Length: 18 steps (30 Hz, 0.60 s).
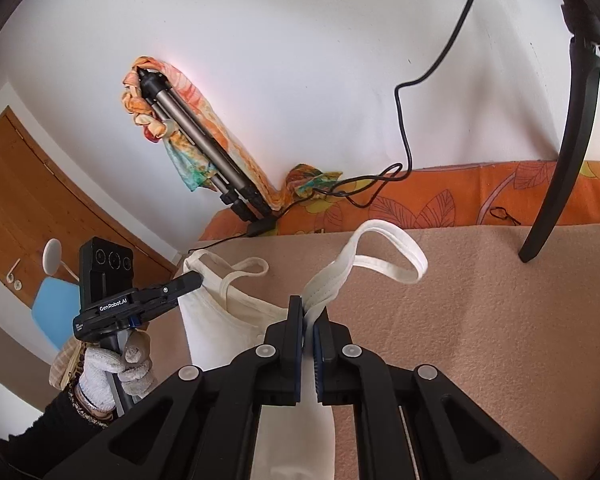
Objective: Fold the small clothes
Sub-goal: 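Lift the straps and fold them over the camisole body with the right tool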
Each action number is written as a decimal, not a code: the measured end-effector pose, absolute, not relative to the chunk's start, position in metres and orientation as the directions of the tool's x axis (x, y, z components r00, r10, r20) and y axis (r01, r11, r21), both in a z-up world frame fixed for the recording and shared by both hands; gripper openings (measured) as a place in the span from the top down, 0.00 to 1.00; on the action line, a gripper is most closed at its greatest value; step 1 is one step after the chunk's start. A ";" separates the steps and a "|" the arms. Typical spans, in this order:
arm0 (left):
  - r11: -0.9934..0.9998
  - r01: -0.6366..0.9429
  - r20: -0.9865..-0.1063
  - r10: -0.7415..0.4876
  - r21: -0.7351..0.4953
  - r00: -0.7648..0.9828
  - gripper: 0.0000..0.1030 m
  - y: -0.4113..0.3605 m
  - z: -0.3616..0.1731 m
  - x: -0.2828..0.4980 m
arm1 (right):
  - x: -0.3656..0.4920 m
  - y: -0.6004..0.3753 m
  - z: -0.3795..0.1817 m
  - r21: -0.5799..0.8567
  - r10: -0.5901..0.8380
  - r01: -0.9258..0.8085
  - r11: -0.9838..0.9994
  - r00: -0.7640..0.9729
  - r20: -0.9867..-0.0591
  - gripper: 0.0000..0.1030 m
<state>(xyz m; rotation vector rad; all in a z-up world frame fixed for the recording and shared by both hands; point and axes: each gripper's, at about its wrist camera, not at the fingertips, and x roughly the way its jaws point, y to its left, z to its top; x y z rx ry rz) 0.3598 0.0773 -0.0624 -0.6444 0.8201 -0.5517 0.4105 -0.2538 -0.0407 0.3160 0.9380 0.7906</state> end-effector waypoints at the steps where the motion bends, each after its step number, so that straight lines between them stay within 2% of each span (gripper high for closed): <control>1: 0.680 0.204 -0.481 -0.668 -0.704 0.567 0.98 0.077 -0.058 0.355 | 0.404 -0.254 -0.035 0.559 0.727 -0.473 0.681 0.345 -0.593 0.98; 10: 0.688 0.269 -0.466 -0.678 -0.674 0.569 0.98 0.075 -0.021 0.289 | 0.324 -0.257 0.007 0.496 0.720 -0.540 0.680 0.362 -0.592 0.98; 18: 0.695 0.292 -0.483 -0.685 -0.657 0.546 0.98 0.073 -0.028 0.211 | 0.235 -0.260 0.012 0.438 0.693 -0.574 0.692 0.356 -0.627 0.98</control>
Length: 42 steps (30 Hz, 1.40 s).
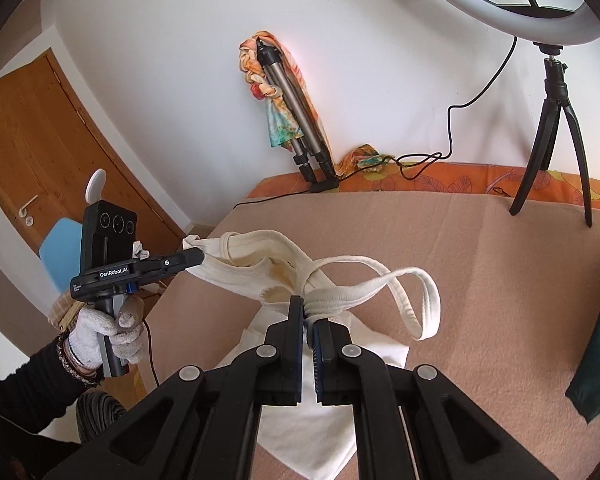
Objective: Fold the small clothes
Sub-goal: 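Lift the straps and fold them over the camisole body with the right tool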
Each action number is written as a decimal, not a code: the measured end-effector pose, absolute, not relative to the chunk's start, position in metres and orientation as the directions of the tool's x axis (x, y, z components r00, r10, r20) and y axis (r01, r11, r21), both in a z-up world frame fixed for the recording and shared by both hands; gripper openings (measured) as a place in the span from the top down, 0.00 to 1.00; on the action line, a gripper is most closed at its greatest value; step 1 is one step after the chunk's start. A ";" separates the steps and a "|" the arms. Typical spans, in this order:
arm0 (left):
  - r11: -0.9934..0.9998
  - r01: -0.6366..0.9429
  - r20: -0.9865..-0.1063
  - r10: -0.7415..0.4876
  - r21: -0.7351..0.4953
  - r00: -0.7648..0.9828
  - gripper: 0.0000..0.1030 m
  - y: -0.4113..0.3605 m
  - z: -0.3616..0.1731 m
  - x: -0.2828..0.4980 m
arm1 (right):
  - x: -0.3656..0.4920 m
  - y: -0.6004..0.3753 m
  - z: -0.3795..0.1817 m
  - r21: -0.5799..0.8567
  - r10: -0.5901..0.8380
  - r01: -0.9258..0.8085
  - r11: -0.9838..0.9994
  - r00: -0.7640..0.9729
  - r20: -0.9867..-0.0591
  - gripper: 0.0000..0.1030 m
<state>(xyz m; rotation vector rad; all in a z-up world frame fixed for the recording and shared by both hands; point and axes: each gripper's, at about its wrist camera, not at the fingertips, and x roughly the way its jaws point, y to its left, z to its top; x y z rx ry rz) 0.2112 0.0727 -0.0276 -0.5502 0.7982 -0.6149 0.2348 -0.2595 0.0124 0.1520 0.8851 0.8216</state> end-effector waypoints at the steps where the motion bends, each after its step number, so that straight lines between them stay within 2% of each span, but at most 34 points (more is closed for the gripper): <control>1: 0.697 0.293 -0.489 -0.685 -0.654 0.540 0.98 0.072 -0.031 0.201 | 0.225 -0.260 0.008 0.438 0.689 -0.572 0.693 0.349 -0.635 0.98; 15: 0.771 0.251 -0.629 -0.627 -0.585 0.460 0.98 0.063 -0.095 0.126 | 0.143 -0.259 -0.060 0.304 0.528 -0.525 0.795 0.352 -0.773 0.98; 18: 0.787 0.278 -0.658 -0.614 -0.551 0.437 0.98 0.061 -0.090 0.115 | 0.132 -0.261 -0.062 0.263 0.487 -0.520 0.813 0.360 -0.796 0.91; 21: 0.812 0.316 -0.699 -0.584 -0.491 0.412 0.94 0.061 -0.081 0.099 | 0.114 -0.267 -0.058 0.262 0.480 -0.525 0.810 0.338 -0.809 0.70; 25: 0.810 0.357 -0.712 -0.581 -0.464 0.394 0.94 0.065 -0.062 0.082 | 0.085 -0.271 -0.038 0.217 0.484 -0.561 0.799 0.385 -0.786 0.70; 31: 0.820 0.416 -0.653 -0.568 -0.394 0.500 0.94 0.053 -0.023 0.096 | 0.094 -0.250 -0.015 0.229 0.540 -0.574 0.786 0.459 -0.706 0.71; 36: 0.843 0.404 -0.697 -0.527 -0.356 0.486 0.94 0.022 -0.043 0.136 | 0.127 -0.223 -0.035 0.247 0.525 -0.548 0.799 0.436 -0.731 0.73; 42: 0.853 0.420 -0.791 -0.476 -0.309 0.384 0.94 0.004 -0.080 0.139 | 0.129 -0.204 -0.066 0.185 0.442 -0.565 0.804 0.359 -0.822 0.74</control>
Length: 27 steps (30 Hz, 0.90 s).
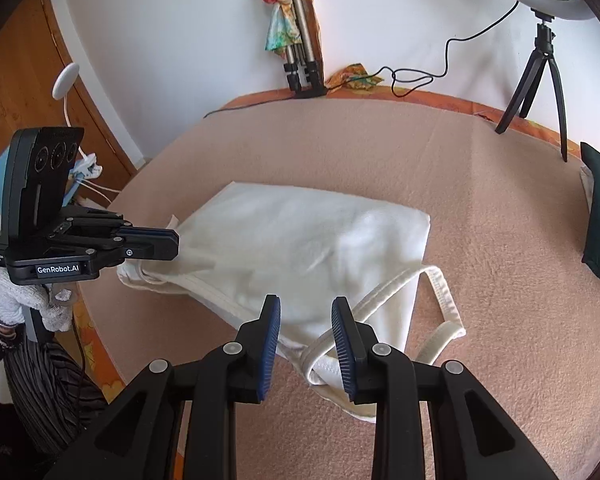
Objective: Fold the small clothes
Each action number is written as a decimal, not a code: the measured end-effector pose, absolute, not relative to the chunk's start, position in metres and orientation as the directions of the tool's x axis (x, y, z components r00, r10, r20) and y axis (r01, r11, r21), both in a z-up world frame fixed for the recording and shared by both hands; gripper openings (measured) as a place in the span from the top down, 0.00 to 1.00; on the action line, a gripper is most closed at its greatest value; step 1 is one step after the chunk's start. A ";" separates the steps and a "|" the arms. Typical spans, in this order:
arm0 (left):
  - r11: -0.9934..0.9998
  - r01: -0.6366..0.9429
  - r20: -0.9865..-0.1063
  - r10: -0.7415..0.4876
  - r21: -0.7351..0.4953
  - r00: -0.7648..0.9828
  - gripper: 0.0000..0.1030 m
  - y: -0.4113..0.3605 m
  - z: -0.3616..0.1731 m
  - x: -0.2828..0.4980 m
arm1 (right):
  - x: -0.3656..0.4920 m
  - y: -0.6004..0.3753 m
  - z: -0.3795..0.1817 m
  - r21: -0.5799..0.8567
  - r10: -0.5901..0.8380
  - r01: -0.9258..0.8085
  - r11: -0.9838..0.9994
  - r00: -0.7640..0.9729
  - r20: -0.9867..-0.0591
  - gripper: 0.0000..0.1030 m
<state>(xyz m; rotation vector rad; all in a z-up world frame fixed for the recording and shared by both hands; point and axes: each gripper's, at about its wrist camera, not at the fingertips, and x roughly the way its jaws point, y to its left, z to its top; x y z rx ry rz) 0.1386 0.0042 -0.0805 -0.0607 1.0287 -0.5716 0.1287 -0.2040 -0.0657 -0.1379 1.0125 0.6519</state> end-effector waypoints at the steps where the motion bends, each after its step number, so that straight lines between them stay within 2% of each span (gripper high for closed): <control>1: 0.854 0.421 -0.801 -0.469 -0.305 0.372 0.94 0.005 -0.084 0.134 | 0.124 -0.205 -0.069 0.182 0.434 -0.573 0.799 0.341 -0.834 0.74; 8: 0.856 0.411 -0.835 -0.454 -0.313 0.311 0.94 0.028 -0.095 0.097 | 0.093 -0.228 -0.078 0.194 0.406 -0.602 0.774 0.237 -0.883 0.71; 12: 0.853 0.376 -0.783 -0.497 -0.362 0.375 0.94 0.045 -0.073 0.088 | 0.096 -0.248 -0.044 0.313 0.558 -0.601 0.735 0.274 -0.783 0.69; 13: 0.854 0.368 -0.766 -0.502 -0.367 0.402 0.94 0.047 -0.066 0.088 | 0.101 -0.251 -0.034 0.351 0.599 -0.589 0.728 0.296 -0.744 0.65; 14: 0.856 0.359 -0.747 -0.506 -0.373 0.430 0.91 0.049 -0.060 0.089 | 0.109 -0.257 -0.026 0.385 0.627 -0.571 0.725 0.317 -0.711 0.59; 18: 0.853 0.365 -0.699 -0.518 -0.374 0.494 0.89 0.041 -0.049 0.097 | 0.153 -0.277 -0.019 0.462 0.640 -0.456 0.760 0.403 -0.655 0.56; 22: 0.852 0.374 -0.710 -0.515 -0.365 0.481 0.89 0.025 -0.062 0.109 | 0.204 -0.297 -0.054 0.627 0.684 -0.282 0.726 0.387 -0.618 0.57; 27: 0.860 0.401 -0.754 -0.484 -0.316 0.443 0.89 0.011 -0.082 0.113 | 0.239 -0.301 -0.092 0.706 0.712 -0.160 0.690 0.329 -0.621 0.64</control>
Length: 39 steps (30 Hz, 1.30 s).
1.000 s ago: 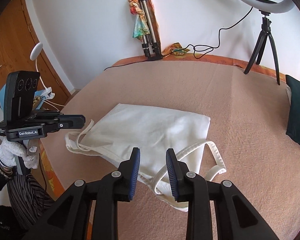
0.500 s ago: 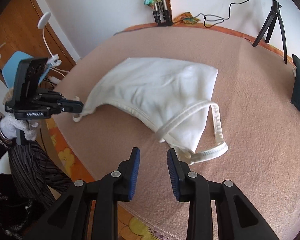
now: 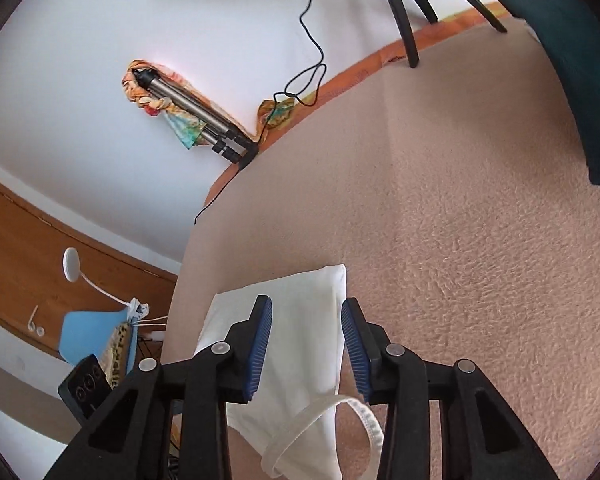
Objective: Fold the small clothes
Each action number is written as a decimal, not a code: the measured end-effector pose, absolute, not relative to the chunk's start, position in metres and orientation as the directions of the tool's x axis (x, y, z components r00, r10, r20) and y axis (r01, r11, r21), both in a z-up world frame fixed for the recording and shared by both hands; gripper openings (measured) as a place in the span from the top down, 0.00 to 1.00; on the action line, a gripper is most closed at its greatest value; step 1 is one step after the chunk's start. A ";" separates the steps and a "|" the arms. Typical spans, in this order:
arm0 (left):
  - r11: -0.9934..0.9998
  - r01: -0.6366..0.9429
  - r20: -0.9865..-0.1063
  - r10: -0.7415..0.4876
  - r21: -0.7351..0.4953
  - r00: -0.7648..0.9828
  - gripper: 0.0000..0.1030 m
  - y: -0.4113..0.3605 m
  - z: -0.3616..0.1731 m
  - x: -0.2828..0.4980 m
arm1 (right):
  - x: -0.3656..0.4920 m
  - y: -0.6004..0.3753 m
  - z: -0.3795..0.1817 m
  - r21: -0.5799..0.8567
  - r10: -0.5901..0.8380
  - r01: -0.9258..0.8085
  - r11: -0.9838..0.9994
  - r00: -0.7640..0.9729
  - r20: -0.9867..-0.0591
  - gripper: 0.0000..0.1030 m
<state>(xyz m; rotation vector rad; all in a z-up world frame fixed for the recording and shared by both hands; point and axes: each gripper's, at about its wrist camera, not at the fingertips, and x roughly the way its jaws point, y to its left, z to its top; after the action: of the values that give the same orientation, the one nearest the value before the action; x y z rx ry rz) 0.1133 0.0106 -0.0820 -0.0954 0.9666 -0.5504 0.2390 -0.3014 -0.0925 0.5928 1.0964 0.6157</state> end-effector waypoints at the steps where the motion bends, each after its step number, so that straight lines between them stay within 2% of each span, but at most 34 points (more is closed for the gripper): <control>1: 0.861 0.406 -0.761 -0.477 -0.306 0.439 0.89 0.009 -0.085 0.113 | 0.243 -0.300 -0.096 0.702 0.707 -0.154 0.695 0.321 -0.630 0.65; 3: 0.861 0.414 -0.772 -0.470 -0.295 0.428 0.89 0.007 -0.089 0.114 | 0.252 -0.296 -0.103 0.702 0.708 -0.150 0.696 0.306 -0.636 0.67; 6: 0.860 0.418 -0.781 -0.467 -0.292 0.415 0.89 0.006 -0.094 0.112 | 0.262 -0.289 -0.108 0.721 0.726 -0.149 0.677 0.294 -0.621 0.76; 10: 0.860 0.420 -0.788 -0.464 -0.291 0.404 0.89 0.005 -0.099 0.110 | 0.269 -0.281 -0.104 0.688 0.700 -0.170 0.706 0.320 -0.639 0.99; 13: 0.857 0.422 -0.785 -0.471 -0.297 0.403 0.89 0.008 -0.097 0.105 | 0.269 -0.279 -0.098 0.623 0.641 -0.183 0.761 0.364 -0.676 1.00; 16: 0.857 0.382 -0.770 -0.492 -0.346 0.407 0.88 0.020 -0.092 0.103 | 0.267 -0.283 -0.091 0.596 0.615 -0.186 0.782 0.388 -0.686 0.95; 17: 0.856 0.366 -0.761 -0.500 -0.364 0.413 0.85 0.026 -0.090 0.103 | 0.266 -0.285 -0.088 0.581 0.606 -0.196 0.790 0.394 -0.691 0.95; 18: 0.859 0.343 -0.753 -0.503 -0.380 0.425 0.79 0.033 -0.088 0.104 | 0.265 -0.286 -0.087 0.581 0.609 -0.202 0.789 0.389 -0.691 0.93; 19: 0.861 0.316 -0.745 -0.504 -0.397 0.437 0.74 0.040 -0.086 0.105 | 0.263 -0.289 -0.086 0.590 0.619 -0.202 0.781 0.378 -0.689 0.83; 20: 0.862 0.287 -0.735 -0.507 -0.419 0.449 0.59 0.048 -0.086 0.107 | 0.260 -0.291 -0.085 0.603 0.628 -0.197 0.773 0.369 -0.685 0.63; 21: 0.861 0.252 -0.727 -0.508 -0.442 0.462 0.47 0.056 -0.086 0.109 | 0.256 -0.292 -0.085 0.611 0.636 -0.197 0.767 0.364 -0.680 0.57; 28: 0.758 0.064 -0.661 -0.604 -0.649 0.445 0.47 0.093 -0.105 0.132 | 0.229 -0.288 -0.087 0.605 0.653 -0.247 0.757 0.271 -0.707 0.56; 39: 0.732 0.008 -0.662 -0.620 -0.681 0.422 0.47 0.091 -0.117 0.183 | 0.192 -0.297 -0.089 0.640 0.673 -0.214 0.739 0.171 -0.720 0.56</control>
<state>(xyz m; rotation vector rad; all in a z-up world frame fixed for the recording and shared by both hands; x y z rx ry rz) 0.1830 0.0906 -0.1165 -0.6609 1.0764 -0.4313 0.1922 -0.2974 -0.0890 0.4425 1.2500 0.6589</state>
